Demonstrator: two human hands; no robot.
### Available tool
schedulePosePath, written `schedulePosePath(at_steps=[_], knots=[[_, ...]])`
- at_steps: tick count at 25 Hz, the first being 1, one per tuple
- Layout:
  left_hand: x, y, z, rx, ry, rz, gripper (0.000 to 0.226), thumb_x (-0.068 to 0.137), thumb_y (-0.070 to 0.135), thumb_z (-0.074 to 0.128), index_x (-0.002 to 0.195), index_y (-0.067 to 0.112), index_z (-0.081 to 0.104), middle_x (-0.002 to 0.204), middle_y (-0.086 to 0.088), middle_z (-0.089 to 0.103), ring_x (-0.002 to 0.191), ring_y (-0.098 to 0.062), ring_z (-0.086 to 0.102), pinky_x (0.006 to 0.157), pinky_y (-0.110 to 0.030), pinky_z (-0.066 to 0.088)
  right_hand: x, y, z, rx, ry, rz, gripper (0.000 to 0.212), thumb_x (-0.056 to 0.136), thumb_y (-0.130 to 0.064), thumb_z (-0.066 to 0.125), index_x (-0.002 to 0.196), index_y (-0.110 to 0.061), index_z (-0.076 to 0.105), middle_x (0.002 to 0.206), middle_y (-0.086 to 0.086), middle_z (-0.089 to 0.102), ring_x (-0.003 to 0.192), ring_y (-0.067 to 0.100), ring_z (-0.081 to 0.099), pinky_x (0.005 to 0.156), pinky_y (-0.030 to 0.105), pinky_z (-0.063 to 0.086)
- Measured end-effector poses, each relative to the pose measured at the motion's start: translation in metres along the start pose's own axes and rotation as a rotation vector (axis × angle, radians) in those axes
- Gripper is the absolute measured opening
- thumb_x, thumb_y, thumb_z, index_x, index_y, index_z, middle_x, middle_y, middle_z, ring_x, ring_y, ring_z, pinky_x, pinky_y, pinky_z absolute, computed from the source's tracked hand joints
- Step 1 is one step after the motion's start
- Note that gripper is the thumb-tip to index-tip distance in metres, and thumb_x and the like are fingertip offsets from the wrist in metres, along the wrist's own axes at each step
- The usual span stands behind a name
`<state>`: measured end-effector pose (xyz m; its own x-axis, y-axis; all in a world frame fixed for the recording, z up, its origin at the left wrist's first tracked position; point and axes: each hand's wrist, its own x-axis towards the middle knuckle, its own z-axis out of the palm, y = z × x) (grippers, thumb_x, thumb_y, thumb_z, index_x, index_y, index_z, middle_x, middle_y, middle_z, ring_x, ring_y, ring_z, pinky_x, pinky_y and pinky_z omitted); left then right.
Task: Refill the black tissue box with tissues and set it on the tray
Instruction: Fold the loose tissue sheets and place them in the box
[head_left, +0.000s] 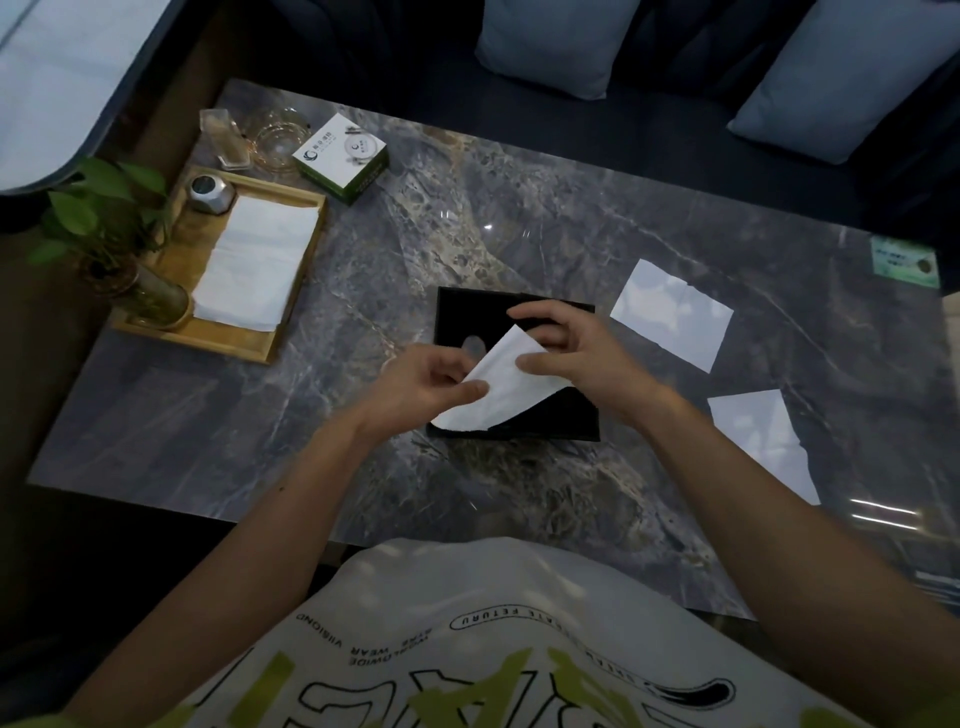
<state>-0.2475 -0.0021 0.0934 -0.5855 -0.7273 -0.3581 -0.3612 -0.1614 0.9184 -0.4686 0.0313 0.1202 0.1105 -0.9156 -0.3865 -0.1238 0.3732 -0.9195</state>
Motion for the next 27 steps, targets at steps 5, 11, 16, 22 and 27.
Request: schedulePosePath(at_steps=[5, 11, 16, 22, 27], knots=[[-0.003, -0.006, 0.005, -0.283, 0.114, -0.08, 0.004, 0.087, 0.008, 0.067, 0.091, 0.006, 0.066, 0.093, -0.004, 0.073, 0.081, -0.008, 0.071, 0.064, -0.021, 0.055, -0.005, 0.019, 0.005, 0.234, -0.043, 0.243, 0.04, 0.085, -0.005, 0.07, 0.123, -0.013, 0.06, 0.117, 0.007, 0.07, 0.106, 0.023, 0.069, 0.081, 0.035, 0.058], [-0.002, -0.014, 0.014, -0.449, 0.247, -0.183, 0.004, 0.087, 0.008, 0.067, 0.089, 0.008, 0.064, 0.089, -0.006, 0.071, 0.074, -0.007, 0.072, 0.058, -0.022, 0.056, -0.009, 0.04, 0.02, 0.333, 0.116, 0.298, 0.015, 0.086, 0.0, 0.067, 0.097, -0.009, 0.063, 0.097, 0.007, 0.074, 0.09, 0.021, 0.072, 0.074, 0.032, 0.06], [0.002, -0.026, 0.02, -0.477, 0.292, -0.282, 0.009, 0.092, 0.01, 0.06, 0.084, 0.012, 0.065, 0.077, 0.004, 0.071, 0.066, -0.003, 0.07, 0.069, -0.027, 0.062, -0.003, 0.048, 0.021, 0.238, 0.211, 0.286, 0.01, 0.088, -0.001, 0.065, 0.092, -0.01, 0.063, 0.093, 0.007, 0.074, 0.086, 0.02, 0.072, 0.072, 0.033, 0.06], [0.014, -0.043, 0.02, -0.215, 0.367, -0.373, 0.011, 0.087, 0.015, 0.069, 0.097, 0.012, 0.064, 0.081, 0.0, 0.068, 0.071, -0.01, 0.066, 0.059, -0.019, 0.055, 0.015, 0.061, 0.028, 0.061, 0.275, 0.367, 0.016, 0.088, 0.002, 0.061, 0.082, -0.012, 0.061, 0.094, 0.01, 0.069, 0.089, 0.024, 0.068, 0.072, 0.036, 0.059], [0.032, -0.045, 0.023, 0.068, 0.443, -0.327, 0.019, 0.085, 0.015, 0.07, 0.095, 0.013, 0.054, 0.084, -0.005, 0.062, 0.08, -0.019, 0.062, 0.073, -0.033, 0.054, 0.03, 0.068, 0.032, -0.233, 0.33, 0.352, 0.018, 0.082, -0.01, 0.065, 0.094, -0.018, 0.055, 0.083, 0.007, 0.067, 0.081, 0.02, 0.066, 0.074, 0.035, 0.057]])
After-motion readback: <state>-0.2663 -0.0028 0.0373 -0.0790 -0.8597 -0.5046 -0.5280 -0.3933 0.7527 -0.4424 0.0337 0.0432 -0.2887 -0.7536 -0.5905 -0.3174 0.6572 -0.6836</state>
